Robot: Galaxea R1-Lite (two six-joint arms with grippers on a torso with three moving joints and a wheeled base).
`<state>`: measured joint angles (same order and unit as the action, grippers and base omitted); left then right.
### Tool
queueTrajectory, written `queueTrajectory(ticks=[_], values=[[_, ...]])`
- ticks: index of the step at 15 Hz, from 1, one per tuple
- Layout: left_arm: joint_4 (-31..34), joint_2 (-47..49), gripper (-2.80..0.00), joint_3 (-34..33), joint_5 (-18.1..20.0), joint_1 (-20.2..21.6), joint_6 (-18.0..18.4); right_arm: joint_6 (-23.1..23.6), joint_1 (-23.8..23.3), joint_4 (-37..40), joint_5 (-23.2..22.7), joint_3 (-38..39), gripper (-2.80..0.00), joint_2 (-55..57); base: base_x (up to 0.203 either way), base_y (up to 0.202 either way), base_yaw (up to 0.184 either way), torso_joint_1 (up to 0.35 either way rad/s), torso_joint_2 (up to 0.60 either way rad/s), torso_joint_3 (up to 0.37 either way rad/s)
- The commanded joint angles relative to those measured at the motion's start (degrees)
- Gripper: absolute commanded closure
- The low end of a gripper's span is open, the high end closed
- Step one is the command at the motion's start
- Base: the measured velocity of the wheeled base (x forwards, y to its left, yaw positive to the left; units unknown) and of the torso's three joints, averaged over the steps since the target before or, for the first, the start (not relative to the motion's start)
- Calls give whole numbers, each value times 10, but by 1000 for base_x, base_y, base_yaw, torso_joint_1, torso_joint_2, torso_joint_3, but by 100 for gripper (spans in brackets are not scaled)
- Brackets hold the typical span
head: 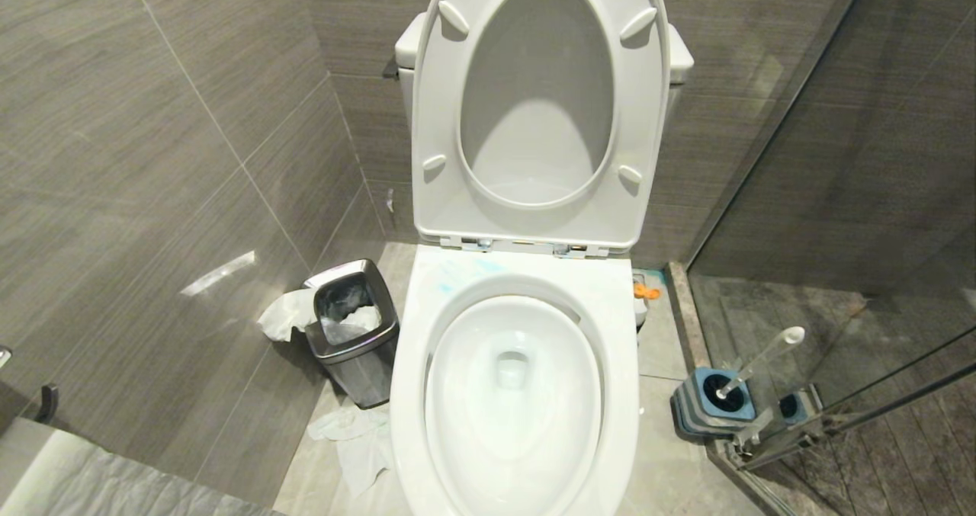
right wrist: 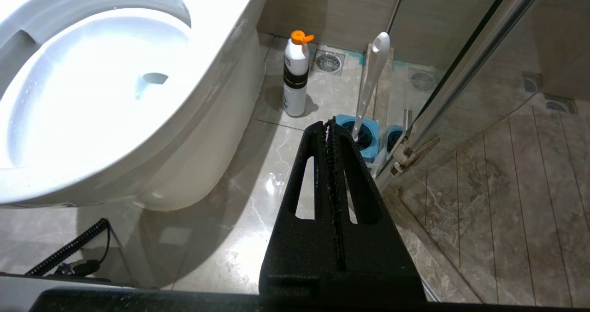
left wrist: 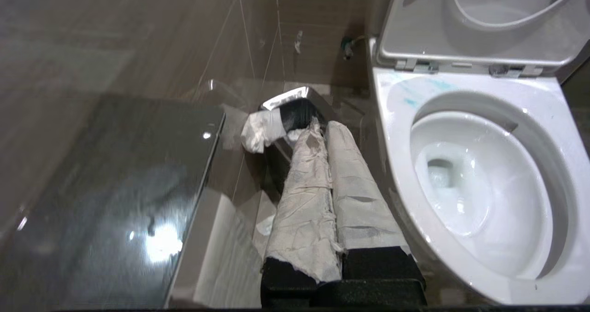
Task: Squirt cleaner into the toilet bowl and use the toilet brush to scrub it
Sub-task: Pour in the cleaning agent
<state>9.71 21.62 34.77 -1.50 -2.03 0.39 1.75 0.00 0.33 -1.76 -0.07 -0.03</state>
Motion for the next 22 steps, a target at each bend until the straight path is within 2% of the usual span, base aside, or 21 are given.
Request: queueTrajectory(ticks=[1,9,14,17,22], values=[[1,-52,0,-47,-2,1,1,0,0,0,0,0,0,0,0,0,0,0,0,0],[-10,-124,0,-146,1,21,13,0,0,0,0,1,0,0,0,0,0,0,0,0],[-88,-171,0,-237,3,20,16,0,0,0,0,0,0,0,0,0,0,0,0,0],[-96,-215,0,-272,10,17,29,0,0,0,0,0,0,0,0,0,0,0,0,0],[-107,-215,0,-339,26,17,44,0,0,0,0,0,0,0,0,0,0,0,0,0]])
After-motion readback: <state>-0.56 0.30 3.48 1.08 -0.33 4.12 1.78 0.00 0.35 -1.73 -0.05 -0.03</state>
